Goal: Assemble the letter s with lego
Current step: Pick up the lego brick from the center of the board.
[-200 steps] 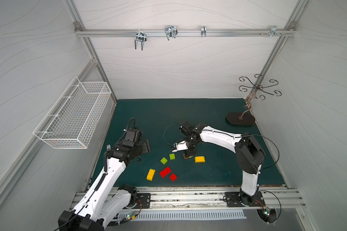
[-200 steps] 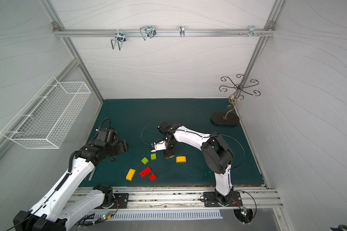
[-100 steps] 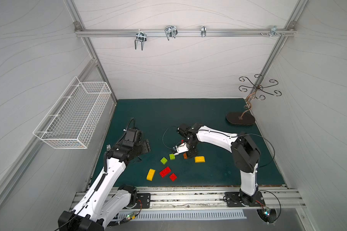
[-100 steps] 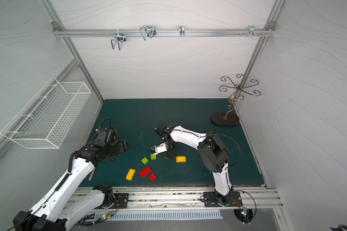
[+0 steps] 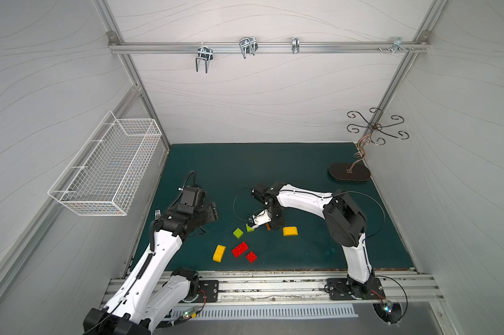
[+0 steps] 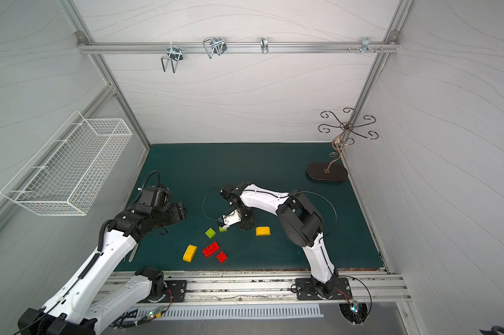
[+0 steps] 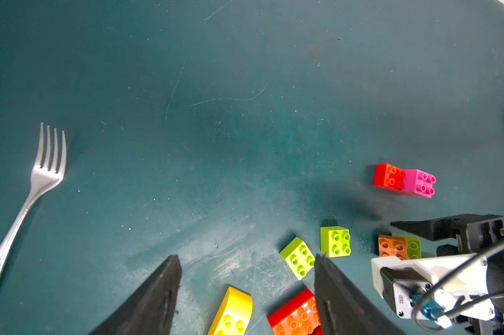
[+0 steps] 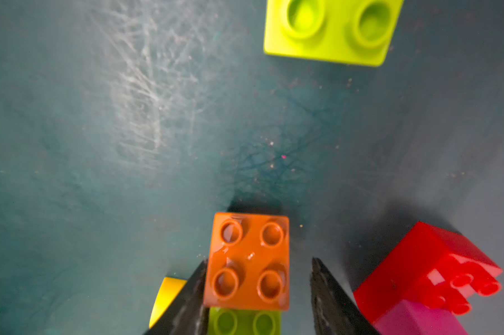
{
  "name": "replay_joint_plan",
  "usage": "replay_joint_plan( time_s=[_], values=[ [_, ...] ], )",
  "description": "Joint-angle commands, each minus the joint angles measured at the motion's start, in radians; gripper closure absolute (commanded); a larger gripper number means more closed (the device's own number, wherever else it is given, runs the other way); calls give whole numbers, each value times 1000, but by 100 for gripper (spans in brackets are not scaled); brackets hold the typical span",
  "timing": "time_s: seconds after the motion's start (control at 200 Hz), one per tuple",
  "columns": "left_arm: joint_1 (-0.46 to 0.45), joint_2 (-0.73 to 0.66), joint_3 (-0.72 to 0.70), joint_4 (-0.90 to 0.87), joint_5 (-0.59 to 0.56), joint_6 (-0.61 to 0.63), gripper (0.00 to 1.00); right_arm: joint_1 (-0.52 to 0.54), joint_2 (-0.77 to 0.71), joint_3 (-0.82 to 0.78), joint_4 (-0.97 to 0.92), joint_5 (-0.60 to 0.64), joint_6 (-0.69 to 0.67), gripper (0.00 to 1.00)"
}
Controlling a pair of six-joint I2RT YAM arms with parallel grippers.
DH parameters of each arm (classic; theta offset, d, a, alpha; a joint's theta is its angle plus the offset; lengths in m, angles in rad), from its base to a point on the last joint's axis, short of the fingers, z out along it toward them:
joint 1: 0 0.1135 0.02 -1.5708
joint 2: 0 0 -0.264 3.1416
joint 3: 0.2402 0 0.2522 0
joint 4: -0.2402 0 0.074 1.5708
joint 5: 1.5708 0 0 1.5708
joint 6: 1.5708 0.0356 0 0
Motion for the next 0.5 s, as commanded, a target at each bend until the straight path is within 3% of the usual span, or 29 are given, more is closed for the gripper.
replay_joint_plan(
  time_s=[0.0, 0.325, 0.495],
  values=[
    [4, -15, 8, 31, 4, -6, 25, 7, 0, 10, -43, -15, -14, 51],
    [4, -11, 10, 30, 2, -4, 25, -2, -38, 6, -55, -51, 4, 75],
    [4, -9, 11, 28, 0, -4, 25, -80, -140, 38, 5, -253, 81, 80]
  ],
)
